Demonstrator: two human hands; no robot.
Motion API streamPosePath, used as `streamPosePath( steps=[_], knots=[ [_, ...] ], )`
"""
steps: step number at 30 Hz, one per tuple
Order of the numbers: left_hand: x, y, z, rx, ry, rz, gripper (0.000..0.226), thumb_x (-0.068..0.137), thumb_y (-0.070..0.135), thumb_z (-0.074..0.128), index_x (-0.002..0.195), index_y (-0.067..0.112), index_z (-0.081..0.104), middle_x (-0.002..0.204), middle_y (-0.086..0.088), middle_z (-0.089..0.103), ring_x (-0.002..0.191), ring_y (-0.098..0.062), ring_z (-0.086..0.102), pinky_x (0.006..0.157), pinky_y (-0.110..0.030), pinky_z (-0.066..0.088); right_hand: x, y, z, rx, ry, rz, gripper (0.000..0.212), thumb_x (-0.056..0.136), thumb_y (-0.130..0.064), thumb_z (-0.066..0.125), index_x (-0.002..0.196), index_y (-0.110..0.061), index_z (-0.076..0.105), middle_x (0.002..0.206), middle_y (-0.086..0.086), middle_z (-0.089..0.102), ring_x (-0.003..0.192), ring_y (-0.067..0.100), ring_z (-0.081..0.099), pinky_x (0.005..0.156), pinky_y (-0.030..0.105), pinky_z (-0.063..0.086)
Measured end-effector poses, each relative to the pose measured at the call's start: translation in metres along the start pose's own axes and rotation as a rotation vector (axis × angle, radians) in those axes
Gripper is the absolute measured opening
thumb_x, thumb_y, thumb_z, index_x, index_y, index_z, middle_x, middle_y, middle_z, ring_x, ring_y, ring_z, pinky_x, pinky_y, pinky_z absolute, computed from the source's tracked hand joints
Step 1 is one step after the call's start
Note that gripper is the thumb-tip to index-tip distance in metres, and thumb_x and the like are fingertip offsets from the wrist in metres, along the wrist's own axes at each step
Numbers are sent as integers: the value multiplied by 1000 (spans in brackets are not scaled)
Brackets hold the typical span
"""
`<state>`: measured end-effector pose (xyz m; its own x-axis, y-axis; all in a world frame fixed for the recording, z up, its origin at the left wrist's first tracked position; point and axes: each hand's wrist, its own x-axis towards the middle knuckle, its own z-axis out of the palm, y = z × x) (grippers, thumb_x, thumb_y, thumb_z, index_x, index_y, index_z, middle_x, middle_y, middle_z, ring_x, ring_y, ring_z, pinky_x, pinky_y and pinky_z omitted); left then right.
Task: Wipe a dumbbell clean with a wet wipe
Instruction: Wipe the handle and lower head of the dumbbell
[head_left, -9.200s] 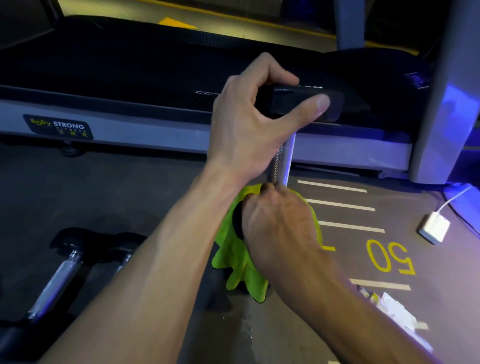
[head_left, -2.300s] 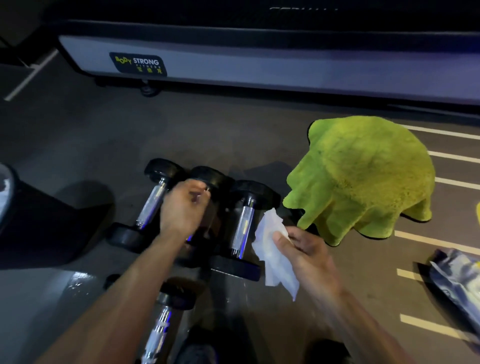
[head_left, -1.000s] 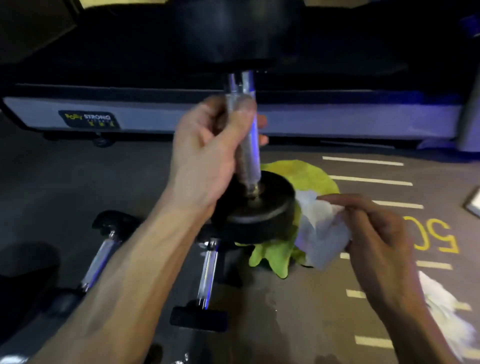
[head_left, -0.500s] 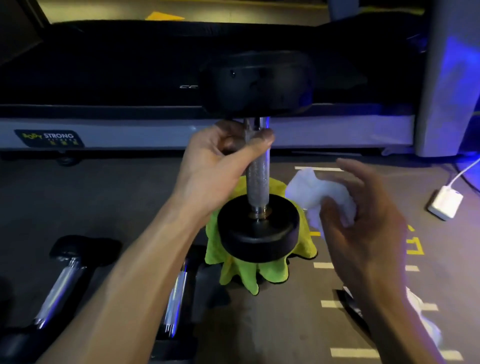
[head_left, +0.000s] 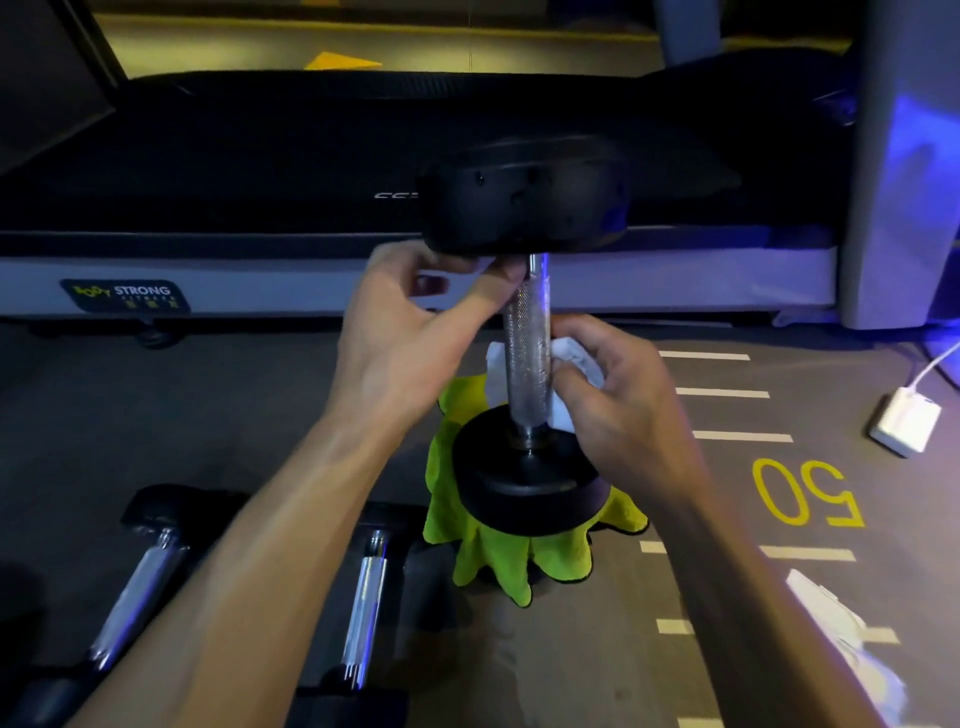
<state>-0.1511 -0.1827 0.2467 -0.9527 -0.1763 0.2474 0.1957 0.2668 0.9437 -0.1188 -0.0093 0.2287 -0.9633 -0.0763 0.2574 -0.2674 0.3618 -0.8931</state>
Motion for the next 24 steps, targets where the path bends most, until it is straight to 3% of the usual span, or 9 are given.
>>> streamPosePath(
  steps=[2, 4, 6, 11, 14, 17, 18, 22, 24],
  knots=[
    [5, 4, -10, 66, 56, 104, 73, 65, 65, 85, 121, 26, 57, 129, 6, 63, 116, -4, 62, 96, -29, 54, 1, 1, 0, 2, -8, 6, 38, 96, 4, 57, 104, -28, 75, 94, -14, 78, 90, 0, 72, 77, 14, 52],
    [14, 12, -20, 151, -14, 357, 89, 72, 45, 91, 144, 23, 43, 146, 2, 48, 134, -14, 54, 107, -39, 53, 1, 1, 0, 3, -17, 16, 36, 96, 3, 57, 106, -27, 75, 95, -13, 78, 92, 2, 72, 80, 17, 54],
    [23, 25, -27, 245, -146, 541, 83, 77, 25, 90, 147, 19, 46, 146, 2, 49, 136, -17, 53, 107, -46, 52, 1, 1, 0, -6, -21, 28, 36, 97, 1, 57, 107, -28, 74, 95, -13, 77, 93, 1, 71, 82, 17, 54],
    [28, 40, -28, 237, -250, 500, 66, 75, 19, 91, 133, 23, 60, 123, 11, 65, 114, -9, 65, 100, -45, 56, -11, 9, -9, -144, 126, 29, 35, 93, -8, 66, 123, -25, 58, 113, -13, 69, 106, 9, 67, 90, 28, 53],
    [26, 37, -27, 195, -245, 502, 66, 74, 21, 91, 132, 26, 59, 120, 19, 65, 113, -7, 65, 101, -47, 56, -24, 16, -28, -279, 293, 74, 42, 88, -14, 75, 117, -27, 48, 109, -13, 60, 96, 18, 67, 76, 17, 48],
    [25, 36, -27, 196, -238, 528, 65, 76, 22, 90, 133, 23, 59, 121, 19, 64, 114, -5, 64, 101, -42, 56, -35, 20, -44, -274, 323, 88, 35, 82, -28, 74, 108, -36, 52, 105, -9, 66, 92, 19, 69, 75, 43, 57],
    [25, 35, -26, 194, -240, 532, 66, 76, 22, 90, 134, 22, 59, 122, 17, 64, 115, -5, 64, 102, -41, 56, -37, 19, -46, -287, 313, 65, 29, 80, -30, 71, 104, -39, 57, 103, -9, 68, 91, 17, 70, 75, 45, 58],
    [24, 34, -24, 152, -244, 533, 67, 76, 18, 91, 135, 19, 60, 124, 12, 64, 113, -2, 62, 102, -34, 55, -44, 8, -41, -358, 216, -119, 28, 85, -11, 63, 98, -33, 74, 106, -11, 71, 101, 7, 68, 82, 31, 54],
    [24, 33, -24, 158, -251, 549, 68, 76, 18, 90, 136, 17, 59, 124, 14, 62, 114, 2, 60, 101, -24, 52, -45, 6, -38, -459, 155, -168, 30, 90, -12, 56, 103, -28, 78, 110, -7, 65, 102, 4, 63, 83, 17, 48]
  ],
)
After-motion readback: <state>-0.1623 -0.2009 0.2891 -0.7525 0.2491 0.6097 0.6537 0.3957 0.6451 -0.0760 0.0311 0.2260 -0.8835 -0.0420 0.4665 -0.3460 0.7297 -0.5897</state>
